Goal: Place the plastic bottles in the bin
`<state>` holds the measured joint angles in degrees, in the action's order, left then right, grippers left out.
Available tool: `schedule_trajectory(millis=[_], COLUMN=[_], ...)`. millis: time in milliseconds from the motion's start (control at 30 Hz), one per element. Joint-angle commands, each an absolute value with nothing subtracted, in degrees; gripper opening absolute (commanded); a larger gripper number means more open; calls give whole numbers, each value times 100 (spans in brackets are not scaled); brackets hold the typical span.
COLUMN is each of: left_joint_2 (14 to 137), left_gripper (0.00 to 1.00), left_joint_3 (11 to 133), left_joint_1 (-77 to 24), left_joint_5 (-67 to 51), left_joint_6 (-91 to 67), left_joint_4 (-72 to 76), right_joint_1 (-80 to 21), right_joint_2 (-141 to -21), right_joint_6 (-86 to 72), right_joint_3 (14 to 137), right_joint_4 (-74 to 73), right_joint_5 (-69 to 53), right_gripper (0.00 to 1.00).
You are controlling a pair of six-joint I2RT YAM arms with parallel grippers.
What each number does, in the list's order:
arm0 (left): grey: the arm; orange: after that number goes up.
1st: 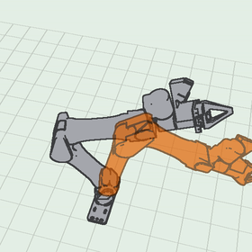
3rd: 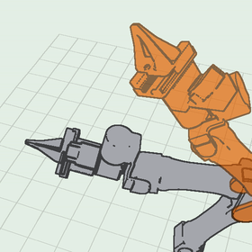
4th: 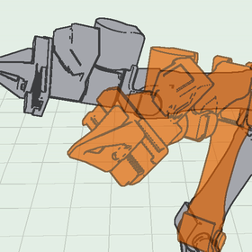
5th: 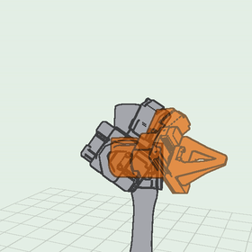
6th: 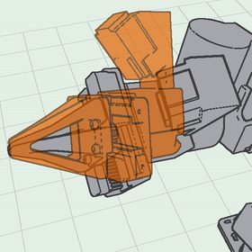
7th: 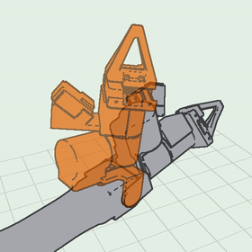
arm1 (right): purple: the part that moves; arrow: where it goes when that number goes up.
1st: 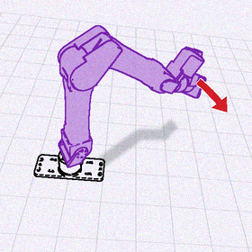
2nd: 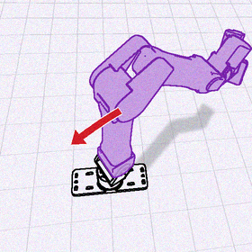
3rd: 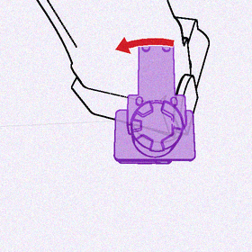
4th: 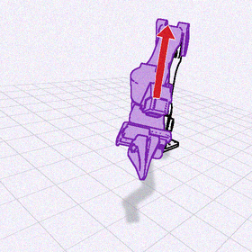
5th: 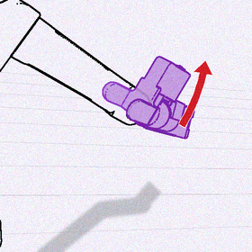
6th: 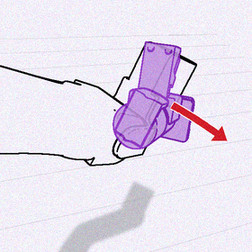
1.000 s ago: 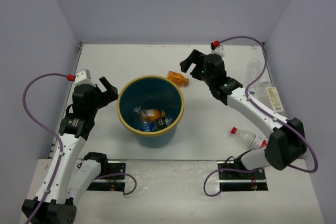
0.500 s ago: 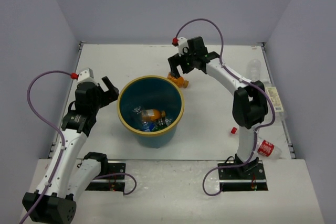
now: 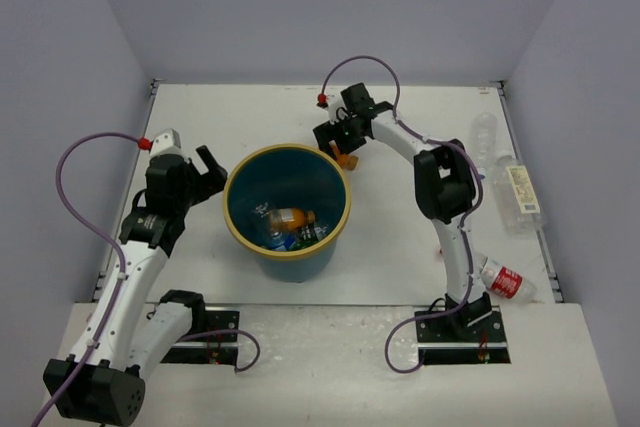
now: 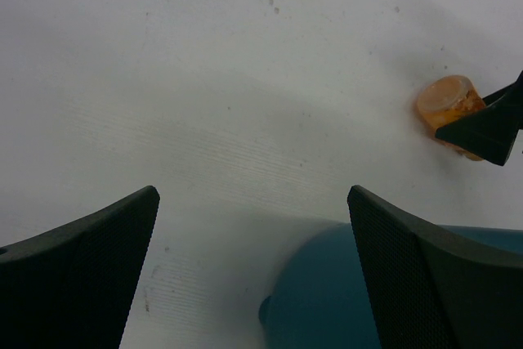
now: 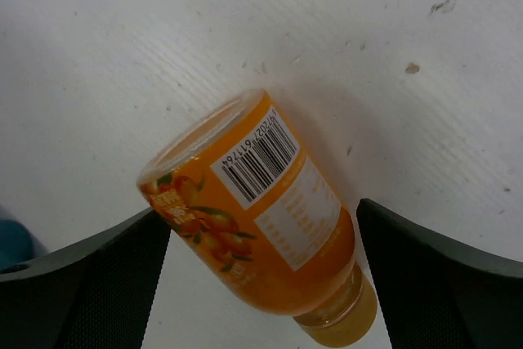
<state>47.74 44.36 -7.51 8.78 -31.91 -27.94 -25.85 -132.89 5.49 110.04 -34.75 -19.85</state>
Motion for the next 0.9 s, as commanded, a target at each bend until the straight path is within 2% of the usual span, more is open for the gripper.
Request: schedule_trajectory(millis=[0, 67, 167, 300, 633, 733, 867], left_joint_2=[4792, 4767, 4713, 4626, 4460, 4370, 4217], left_gripper=[100, 100, 100, 100, 100, 100, 100], left_joint_3=[4572, 4582, 4613, 4631, 4967, 5253, 5504], left_joint_1=[-721, -721, -721, -721, -721, -721, -721], left_joint_5=[940, 940, 932, 907, 861, 891, 908], left_joint_6=[-3085, -3085, -3085, -3085, -3086, -2987, -2936], left_joint_4=[-2667, -2689, -2732, -2775, -3029, -3106, -3192], right_joint_1=[-2584, -2584, -2584, -2584, -2566, -2572, -2923], right_joint_2=[-13299, -13205, -12845, -12077, -8657, -7978, -7218], right_joint_6=[169, 57, -145, -267, -936, -1035, -1059], right_joint_3=[11147, 10992, 10710, 10229, 8495, 8343, 8232], right_joint_4=[-3439, -3277, -2977, -2753, -1849, -1776, -1802], right_joint_5=[-1973, -1997, -2101, -1914, -942, -1074, -1864], right_gripper=[63, 52, 27, 18, 15, 16, 17])
